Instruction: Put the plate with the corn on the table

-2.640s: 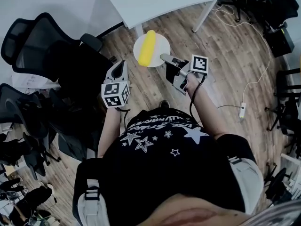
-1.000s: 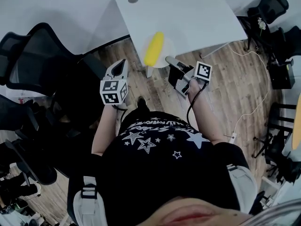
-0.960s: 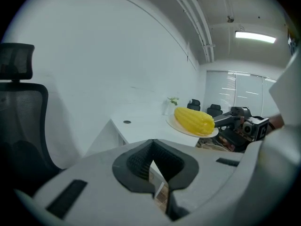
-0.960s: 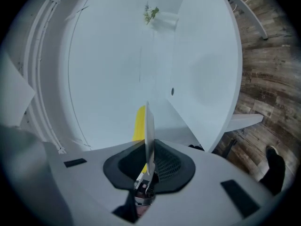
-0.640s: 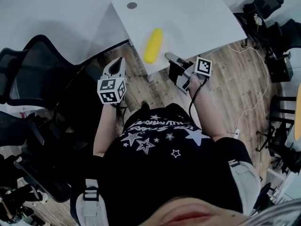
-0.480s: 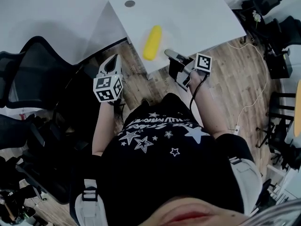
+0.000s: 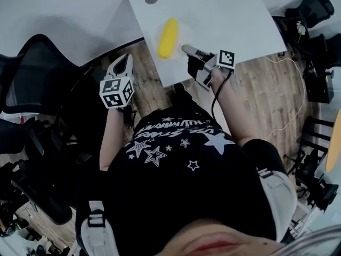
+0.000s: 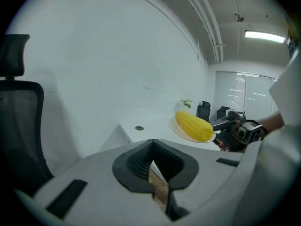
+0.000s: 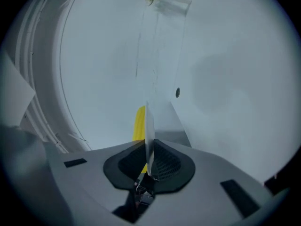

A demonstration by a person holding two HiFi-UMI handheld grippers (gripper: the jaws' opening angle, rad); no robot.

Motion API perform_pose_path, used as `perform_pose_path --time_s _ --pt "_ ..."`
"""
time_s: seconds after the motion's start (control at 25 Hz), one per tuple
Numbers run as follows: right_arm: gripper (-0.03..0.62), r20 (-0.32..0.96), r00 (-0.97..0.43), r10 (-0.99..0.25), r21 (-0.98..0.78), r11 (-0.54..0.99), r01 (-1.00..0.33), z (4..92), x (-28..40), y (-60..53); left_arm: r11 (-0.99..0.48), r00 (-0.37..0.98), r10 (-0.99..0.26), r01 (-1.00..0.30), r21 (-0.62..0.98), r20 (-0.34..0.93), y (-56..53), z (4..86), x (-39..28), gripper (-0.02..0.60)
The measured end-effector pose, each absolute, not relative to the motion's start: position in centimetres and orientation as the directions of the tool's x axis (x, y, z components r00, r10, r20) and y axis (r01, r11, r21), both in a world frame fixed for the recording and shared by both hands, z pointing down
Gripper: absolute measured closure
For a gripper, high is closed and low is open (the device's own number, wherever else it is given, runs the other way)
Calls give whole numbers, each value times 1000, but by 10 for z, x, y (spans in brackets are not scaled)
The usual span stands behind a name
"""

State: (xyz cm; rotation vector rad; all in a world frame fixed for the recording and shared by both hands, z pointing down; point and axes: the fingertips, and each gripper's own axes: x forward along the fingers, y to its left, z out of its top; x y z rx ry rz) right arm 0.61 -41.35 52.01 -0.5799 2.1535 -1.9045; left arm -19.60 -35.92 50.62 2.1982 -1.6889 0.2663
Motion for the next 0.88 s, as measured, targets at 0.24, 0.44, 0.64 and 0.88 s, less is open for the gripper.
perform_pose_path --time_s 0.24,0.44,0.64,0.88 --pt "557 97 -940 -326 -983 113 -141 522 1 -475 -176 217 -902 -974 140 373 -404 506 -185 575" --pt "557 110 -959 -260 -983 113 -143 535 -6 -524 -109 157 -906 -984 141 394 -440 516 -181 575" --pt "557 142 -975 -173 -977 132 -166 557 -21 -555 -44 101 -900 -989 142 423 -462 528 -184 575" --pt "557 169 -982 -90 -977 112 -179 587 -40 -575 18 52 -881 -990 143 471 -477 545 -187 575"
